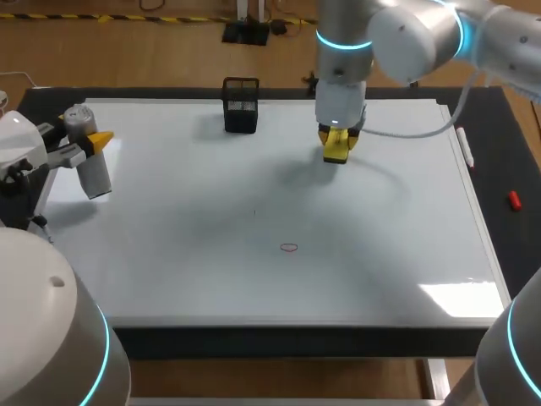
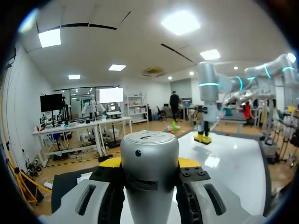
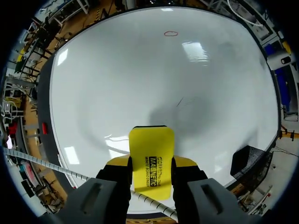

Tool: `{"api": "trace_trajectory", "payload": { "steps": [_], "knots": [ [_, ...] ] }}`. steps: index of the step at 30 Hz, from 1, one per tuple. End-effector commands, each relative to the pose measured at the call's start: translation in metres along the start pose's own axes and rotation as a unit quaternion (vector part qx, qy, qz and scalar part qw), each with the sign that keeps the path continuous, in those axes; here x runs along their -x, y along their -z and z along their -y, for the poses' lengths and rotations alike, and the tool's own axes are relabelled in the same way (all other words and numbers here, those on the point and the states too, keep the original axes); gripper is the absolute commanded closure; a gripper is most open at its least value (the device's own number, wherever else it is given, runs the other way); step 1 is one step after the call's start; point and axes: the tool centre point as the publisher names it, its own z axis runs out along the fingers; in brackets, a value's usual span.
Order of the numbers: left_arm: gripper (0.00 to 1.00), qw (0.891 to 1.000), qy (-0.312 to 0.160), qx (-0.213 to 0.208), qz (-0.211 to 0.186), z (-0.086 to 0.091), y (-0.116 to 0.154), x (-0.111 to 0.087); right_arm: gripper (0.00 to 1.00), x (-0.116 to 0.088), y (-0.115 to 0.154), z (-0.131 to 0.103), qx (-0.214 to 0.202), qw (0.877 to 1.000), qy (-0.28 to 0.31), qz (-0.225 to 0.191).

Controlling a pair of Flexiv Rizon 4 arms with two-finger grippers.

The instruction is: Pick up the inspection probe, press it on each red-marked spot on the whiteboard one by one, put down the probe, pick up the eraser, and wipe off all the red marks.

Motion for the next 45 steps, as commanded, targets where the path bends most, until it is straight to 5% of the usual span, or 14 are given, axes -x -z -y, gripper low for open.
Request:
{"api": "trace_trajectory", "payload": {
  "steps": [1,20,30,45],
  "knots": [
    [1.0,1.0,0.0,0.0,0.001,0.001,0.0,0.0,1.0,0.0,0.002,0.002,0.001,1.0,0.001,-0.002],
    [1.0,1.0,-0.004,0.0,-0.014,0.001,0.0,-0.009,1.0,0.0,0.002,0.002,0.001,1.0,0.001,-0.002],
    [1.0,0.995,-0.012,-0.031,-0.099,0.009,0.001,-0.081,1.0,0.0,0.002,0.002,0.001,1.0,0.001,-0.002],
    [1.0,0.971,-0.009,-0.06,-0.232,0.017,-0.033,-0.21,1.0,0.0,0.002,0.002,0.001,1.0,0.001,-0.002]
  ]
}}
